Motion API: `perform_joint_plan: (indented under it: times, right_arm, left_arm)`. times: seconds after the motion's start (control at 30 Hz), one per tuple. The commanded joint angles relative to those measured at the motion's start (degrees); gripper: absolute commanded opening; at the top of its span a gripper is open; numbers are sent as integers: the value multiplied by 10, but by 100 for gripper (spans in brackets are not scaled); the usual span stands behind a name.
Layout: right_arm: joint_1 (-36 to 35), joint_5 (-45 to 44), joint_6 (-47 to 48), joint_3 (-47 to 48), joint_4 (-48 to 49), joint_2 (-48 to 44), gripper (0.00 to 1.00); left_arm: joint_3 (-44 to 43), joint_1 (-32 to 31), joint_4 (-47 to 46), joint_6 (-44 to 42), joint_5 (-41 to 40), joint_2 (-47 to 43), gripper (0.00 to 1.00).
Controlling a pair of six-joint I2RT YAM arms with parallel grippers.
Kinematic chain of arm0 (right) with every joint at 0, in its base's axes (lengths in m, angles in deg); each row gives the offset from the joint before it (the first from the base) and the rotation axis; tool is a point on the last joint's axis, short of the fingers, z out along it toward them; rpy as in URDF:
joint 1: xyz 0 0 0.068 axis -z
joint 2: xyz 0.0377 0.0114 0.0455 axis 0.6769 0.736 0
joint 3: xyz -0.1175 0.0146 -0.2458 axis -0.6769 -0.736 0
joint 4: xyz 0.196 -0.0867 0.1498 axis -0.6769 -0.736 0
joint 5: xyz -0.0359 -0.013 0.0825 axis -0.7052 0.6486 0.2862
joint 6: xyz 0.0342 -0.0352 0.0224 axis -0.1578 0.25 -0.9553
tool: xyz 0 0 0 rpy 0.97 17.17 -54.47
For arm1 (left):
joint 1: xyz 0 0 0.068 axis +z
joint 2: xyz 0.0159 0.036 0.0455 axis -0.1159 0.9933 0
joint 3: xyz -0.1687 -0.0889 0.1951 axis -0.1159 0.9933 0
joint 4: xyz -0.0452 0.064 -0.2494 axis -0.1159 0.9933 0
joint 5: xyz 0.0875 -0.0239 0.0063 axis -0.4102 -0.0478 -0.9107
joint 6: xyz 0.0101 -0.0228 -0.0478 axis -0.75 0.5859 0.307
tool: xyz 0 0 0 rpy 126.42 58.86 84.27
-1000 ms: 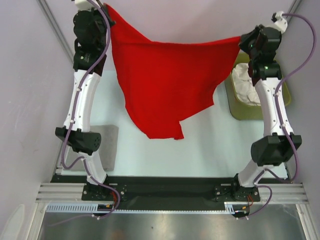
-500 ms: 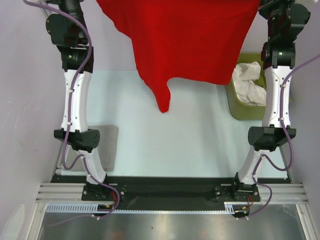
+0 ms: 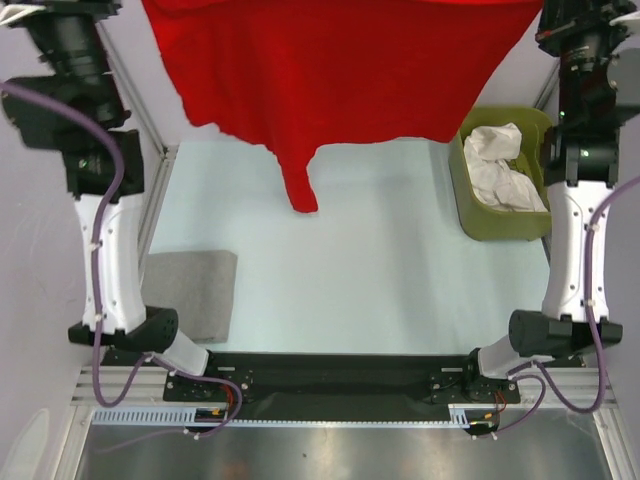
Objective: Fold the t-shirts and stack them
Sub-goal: Flatten the tshirt out
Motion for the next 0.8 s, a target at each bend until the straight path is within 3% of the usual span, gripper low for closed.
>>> perform_joint_plan:
  times: [0.0,0.5,0.77]
  right_arm:
    - [3,-11,19,-11,65,-58,0]
    - [10,5,51,33,51,-111,0]
    - [8,8,69,-2,45,-200,0]
  left_arm:
    - [-4,6,-41,-8,0,-54,0]
    - [-35,6,-46,51,21,-79,0]
    - [52,6,-66,66,41,-182,0]
